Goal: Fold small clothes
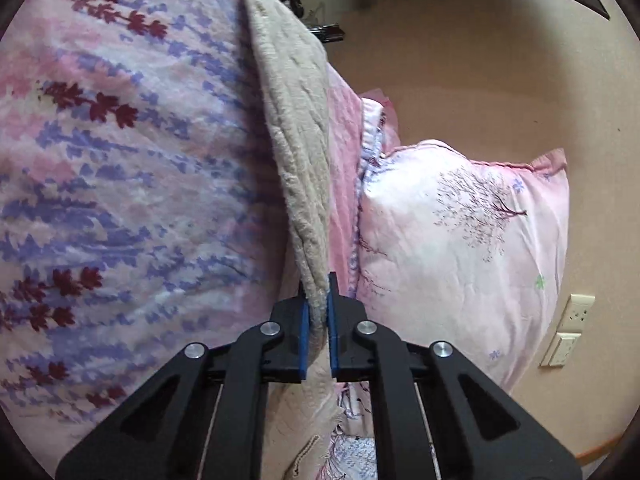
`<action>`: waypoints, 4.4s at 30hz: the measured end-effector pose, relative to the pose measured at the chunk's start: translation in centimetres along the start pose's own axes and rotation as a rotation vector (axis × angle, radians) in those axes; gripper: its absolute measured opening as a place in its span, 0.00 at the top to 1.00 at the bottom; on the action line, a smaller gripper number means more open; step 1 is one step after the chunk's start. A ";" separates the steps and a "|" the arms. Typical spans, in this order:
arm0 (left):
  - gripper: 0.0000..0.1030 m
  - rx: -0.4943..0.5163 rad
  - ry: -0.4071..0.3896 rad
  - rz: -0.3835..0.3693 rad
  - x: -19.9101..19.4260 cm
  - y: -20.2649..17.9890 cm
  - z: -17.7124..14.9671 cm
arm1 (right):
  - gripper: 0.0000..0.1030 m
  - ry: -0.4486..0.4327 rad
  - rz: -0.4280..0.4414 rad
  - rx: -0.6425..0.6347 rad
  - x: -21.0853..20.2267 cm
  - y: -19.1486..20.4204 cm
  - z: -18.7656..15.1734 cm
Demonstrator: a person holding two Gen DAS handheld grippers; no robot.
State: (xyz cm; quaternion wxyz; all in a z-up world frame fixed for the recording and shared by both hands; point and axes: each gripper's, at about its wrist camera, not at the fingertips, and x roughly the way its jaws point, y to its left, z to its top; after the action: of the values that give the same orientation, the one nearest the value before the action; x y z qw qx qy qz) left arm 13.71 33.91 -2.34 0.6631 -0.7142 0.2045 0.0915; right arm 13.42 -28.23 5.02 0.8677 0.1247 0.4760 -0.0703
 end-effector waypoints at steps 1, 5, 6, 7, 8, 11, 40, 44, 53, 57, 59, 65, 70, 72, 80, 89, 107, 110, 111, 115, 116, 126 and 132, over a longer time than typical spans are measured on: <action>0.93 0.009 0.015 -0.034 0.1 -0.9 -0.8 | 0.24 0.002 0.003 0.003 0.0 -0.2 -0.1; 0.93 0.068 0.135 -0.184 1.1 -4.7 -6.0 | 0.24 0.004 0.020 0.008 -0.2 -0.8 -0.3; 0.93 0.086 0.174 -0.212 1.6 -5.6 -7.8 | 0.24 0.002 0.025 0.006 -0.3 -0.9 -0.3; 0.93 0.103 0.215 -0.236 2.1 -6.3 -9.6 | 0.24 0.000 0.028 0.004 -0.4 -1.0 -0.3; 0.93 0.121 0.256 -0.259 2.2 -6.6 -11.6 | 0.24 -0.004 0.032 0.004 -0.6 -1.1 -0.3; 0.93 0.175 0.364 -0.270 4.1 -7.0 -17.7 | 0.24 -0.010 0.040 0.009 -1.0 -1.6 -0.4; 0.91 0.215 0.294 -0.162 9.1 -6.1 -21.1 | 0.24 0.007 0.011 0.123 -1.6 -7.9 -1.8; 0.91 0.639 0.496 -0.107 11.9 -10.4 -31.4 | 0.24 -0.006 0.003 0.147 -1.8 -9.2 -1.9; 0.45 1.878 0.712 0.189 11.3 -4.6 -53.3 | 0.26 -0.018 0.043 0.198 -2.2 -11.1 -1.4; 0.35 1.899 0.683 0.176 8.7 -4.1 -51.1 | 0.40 -0.023 0.161 0.220 -2.1 -10.7 0.2; 0.34 1.791 0.648 0.213 7.9 -4.7 -47.4 | 0.46 -0.014 0.240 0.229 -1.6 -10.1 1.2; 0.34 1.509 0.437 0.409 3.7 -5.1 -33.4 | 0.59 0.063 0.354 0.224 1.2 -7.7 4.0; 0.34 1.390 0.306 0.543 -1.2 -3.2 -25.7 | 0.63 0.114 0.325 0.182 3.6 -6.2 5.3; 0.34 1.353 0.290 0.586 -2.2 -2.3 -23.9 | 0.67 0.149 0.302 0.161 4.8 -5.7 5.4; 0.34 1.309 0.301 0.617 -2.8 -0.3 -23.4 | 0.93 0.029 0.261 0.021 2.9 -2.8 6.3; 0.34 1.320 0.312 0.614 -2.9 0.2 -23.7 | 0.93 0.075 0.089 0.009 6.0 -3.0 7.4; 0.38 1.159 0.492 0.436 -4.2 -0.4 -21.9 | 0.44 0.220 0.395 0.316 1.1 -17.1 -1.0; 0.41 1.117 0.517 0.409 -4.4 -0.2 -21.7 | 0.44 0.244 0.433 0.299 0.4 -16.9 -2.3; 0.46 1.099 0.531 0.399 -4.5 -0.1 -21.7 | 0.44 0.256 0.452 0.297 0.2 -16.9 -2.7; 0.53 1.051 0.577 0.361 -5.3 0.6 -21.8 | 0.44 0.316 0.551 0.288 -0.2 -16.2 -4.2; 0.53 1.040 0.592 0.350 -5.5 0.9 -21.8 | 0.44 0.339 0.581 0.284 -0.4 -16.0 -4.6; 0.59 0.972 0.698 0.300 -8.5 2.9 -22.4 | 0.51 0.484 0.713 0.228 -1.8 -15.4 -9.6; 0.67 0.959 0.758 0.303 -9.9 3.8 -22.8 | 0.64 0.539 0.726 0.208 -2.4 -15.4 -11.6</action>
State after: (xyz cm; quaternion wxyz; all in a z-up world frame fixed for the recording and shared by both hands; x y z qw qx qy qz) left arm 0.06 13.01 0.52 0.7708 -0.2832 0.5425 -0.1771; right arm -0.97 -39.65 -1.25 0.6642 0.3836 0.6007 0.2255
